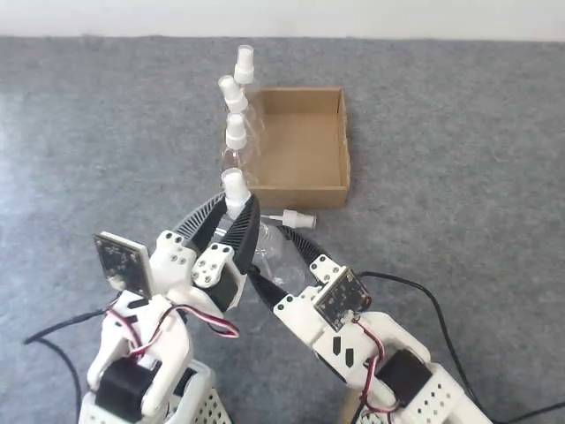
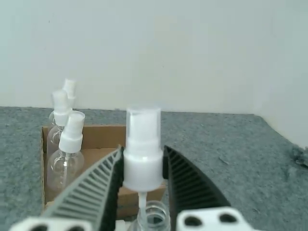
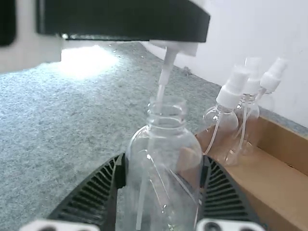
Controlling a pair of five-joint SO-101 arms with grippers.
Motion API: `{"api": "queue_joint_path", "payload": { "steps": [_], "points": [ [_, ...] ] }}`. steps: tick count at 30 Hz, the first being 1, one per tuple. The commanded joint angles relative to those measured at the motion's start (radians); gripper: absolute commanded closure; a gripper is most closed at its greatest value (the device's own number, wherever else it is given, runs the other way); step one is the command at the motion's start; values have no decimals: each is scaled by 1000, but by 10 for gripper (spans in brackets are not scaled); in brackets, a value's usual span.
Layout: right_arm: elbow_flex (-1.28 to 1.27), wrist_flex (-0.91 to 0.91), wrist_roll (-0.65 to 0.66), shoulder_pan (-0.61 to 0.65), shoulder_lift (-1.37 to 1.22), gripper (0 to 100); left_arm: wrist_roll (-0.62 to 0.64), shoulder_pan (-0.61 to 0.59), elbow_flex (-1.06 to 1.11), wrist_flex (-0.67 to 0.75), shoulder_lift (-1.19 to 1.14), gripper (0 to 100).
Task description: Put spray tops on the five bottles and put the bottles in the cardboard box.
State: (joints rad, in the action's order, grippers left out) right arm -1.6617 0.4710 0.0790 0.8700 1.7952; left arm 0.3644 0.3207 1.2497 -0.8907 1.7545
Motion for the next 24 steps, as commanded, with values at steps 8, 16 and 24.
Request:
{"api": "queue_joint_path", "payload": {
  "steps": [8,16,24],
  "points": [
    [-21,-18,18,-25,18,881,-66,72,28,-5,8,987],
    [-21,-18,20,-25,18,881,-64,72,28,-5,8,939],
    [-21,-16,20,-25,18,881,-63,74,25,-25,8,905]
  ]
}}
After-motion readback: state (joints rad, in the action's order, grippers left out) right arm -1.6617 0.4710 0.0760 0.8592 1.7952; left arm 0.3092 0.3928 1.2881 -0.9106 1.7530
